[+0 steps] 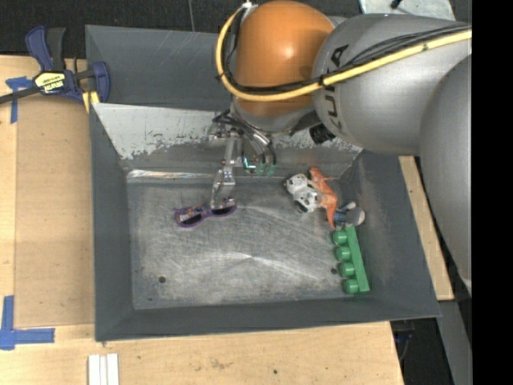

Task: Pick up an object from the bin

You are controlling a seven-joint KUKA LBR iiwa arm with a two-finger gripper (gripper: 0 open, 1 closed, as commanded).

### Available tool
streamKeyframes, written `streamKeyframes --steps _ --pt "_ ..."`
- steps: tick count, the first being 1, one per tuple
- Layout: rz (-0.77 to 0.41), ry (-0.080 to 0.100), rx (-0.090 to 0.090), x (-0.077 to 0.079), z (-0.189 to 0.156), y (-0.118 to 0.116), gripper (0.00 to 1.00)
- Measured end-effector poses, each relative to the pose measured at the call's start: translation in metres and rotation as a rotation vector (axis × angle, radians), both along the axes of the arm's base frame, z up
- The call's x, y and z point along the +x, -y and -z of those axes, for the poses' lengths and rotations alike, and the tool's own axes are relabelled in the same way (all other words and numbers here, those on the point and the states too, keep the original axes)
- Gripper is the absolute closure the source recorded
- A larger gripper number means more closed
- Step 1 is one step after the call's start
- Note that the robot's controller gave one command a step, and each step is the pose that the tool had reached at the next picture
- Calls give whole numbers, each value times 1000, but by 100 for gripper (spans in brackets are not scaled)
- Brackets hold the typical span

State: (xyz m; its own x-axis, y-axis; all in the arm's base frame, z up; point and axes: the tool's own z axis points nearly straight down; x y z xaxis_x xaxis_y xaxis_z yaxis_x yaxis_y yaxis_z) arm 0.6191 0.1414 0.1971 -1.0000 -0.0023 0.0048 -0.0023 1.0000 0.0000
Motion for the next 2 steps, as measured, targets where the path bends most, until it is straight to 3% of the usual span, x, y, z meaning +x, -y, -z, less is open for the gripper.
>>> streamKeyframes --steps 1,2 --pt "2 8 1 2 -5 0 0" --pt "101 13 2 -3 25 1 0"
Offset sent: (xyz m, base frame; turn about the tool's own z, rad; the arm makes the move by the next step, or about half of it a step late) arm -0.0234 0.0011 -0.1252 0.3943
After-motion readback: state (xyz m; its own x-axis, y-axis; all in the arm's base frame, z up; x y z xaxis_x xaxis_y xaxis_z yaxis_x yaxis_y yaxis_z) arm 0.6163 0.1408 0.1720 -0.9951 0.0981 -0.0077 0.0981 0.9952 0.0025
